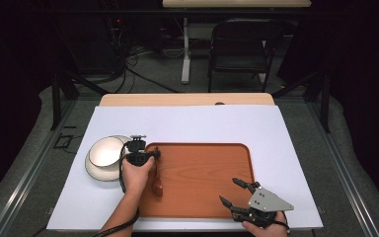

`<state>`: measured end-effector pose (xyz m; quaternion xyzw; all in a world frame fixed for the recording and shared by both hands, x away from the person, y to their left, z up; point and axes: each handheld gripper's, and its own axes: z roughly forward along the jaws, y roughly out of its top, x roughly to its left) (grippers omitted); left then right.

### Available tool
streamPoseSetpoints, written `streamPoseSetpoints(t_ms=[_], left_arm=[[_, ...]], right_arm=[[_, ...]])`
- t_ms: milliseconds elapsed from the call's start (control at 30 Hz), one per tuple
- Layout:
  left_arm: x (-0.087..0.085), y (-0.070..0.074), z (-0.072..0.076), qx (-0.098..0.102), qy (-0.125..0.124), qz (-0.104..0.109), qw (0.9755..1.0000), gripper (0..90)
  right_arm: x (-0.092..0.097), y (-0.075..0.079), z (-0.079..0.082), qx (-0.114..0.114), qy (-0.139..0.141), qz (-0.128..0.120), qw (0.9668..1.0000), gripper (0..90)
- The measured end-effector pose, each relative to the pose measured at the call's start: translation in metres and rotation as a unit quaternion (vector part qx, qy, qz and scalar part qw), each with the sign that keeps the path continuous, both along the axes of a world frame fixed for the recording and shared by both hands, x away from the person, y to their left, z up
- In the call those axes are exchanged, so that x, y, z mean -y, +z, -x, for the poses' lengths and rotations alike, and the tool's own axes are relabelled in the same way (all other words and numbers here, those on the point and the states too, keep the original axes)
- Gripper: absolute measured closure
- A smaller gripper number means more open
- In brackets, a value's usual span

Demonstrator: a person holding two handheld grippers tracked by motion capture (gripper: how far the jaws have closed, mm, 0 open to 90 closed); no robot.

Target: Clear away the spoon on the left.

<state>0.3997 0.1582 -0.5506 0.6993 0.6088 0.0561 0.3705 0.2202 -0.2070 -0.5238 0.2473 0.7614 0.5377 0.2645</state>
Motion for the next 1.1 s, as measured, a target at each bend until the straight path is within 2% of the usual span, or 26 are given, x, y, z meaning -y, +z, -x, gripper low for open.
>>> streamPoseSetpoints(t_ms=[67, 100, 133, 233, 267, 300, 333, 400, 567, 767, 1100], left_arm=[[0.000, 0.000, 0.001, 0.001, -0.002, -0.008, 1.0000, 74.4], [0.002, 0.001, 0.002, 0.004, -0.003, -0.019, 0.9998, 73.4], [0.002, 0.001, 0.002, 0.004, -0.003, -0.019, 0.9998, 72.6], [0.005, 0.001, 0.005, 0.013, -0.005, -0.045, 0.9989, 70.5], [0.005, 0.001, 0.005, 0.013, -0.005, -0.045, 0.9989, 70.1], [0.007, 0.002, 0.007, 0.020, -0.008, -0.063, 0.9978, 69.7], [0.007, 0.002, 0.007, 0.020, -0.008, -0.063, 0.9978, 69.0], [0.009, 0.004, 0.009, 0.029, -0.010, -0.079, 0.9964, 68.2], [0.011, 0.004, 0.010, 0.031, -0.013, -0.088, 0.9956, 66.4], [0.011, 0.004, 0.013, 0.042, -0.010, -0.099, 0.9941, 59.0], [0.007, 0.014, 0.020, 0.059, -0.014, -0.098, 0.9934, 55.8]], right_arm=[[0.000, 0.000, 0.000, 0.000, 0.000, 0.000, 1.0000, 32.7], [0.000, 0.000, 0.000, 0.000, 0.000, 0.000, 1.0000, 32.7], [0.000, 0.000, 0.000, 0.000, 0.000, 0.000, 1.0000, 32.7], [0.000, 0.000, 0.000, 0.001, 0.000, 0.000, 1.0000, 32.7], [0.000, 0.000, 0.000, 0.001, 0.000, 0.000, 1.0000, 32.7], [0.000, 0.000, 0.000, 0.000, 0.000, 0.000, 1.0000, 32.7], [0.000, 0.000, 0.000, 0.000, 0.000, 0.000, 1.0000, 32.7], [-0.001, 0.000, 0.000, 0.000, 0.002, 0.001, 1.0000, 32.7], [-0.001, 0.000, 0.000, 0.000, 0.002, 0.001, 1.0000, 32.6], [-0.001, 0.000, 0.000, 0.000, 0.002, 0.001, 1.0000, 32.7], [-0.001, 0.000, 0.000, 0.000, 0.001, 0.001, 1.0000, 32.7]])
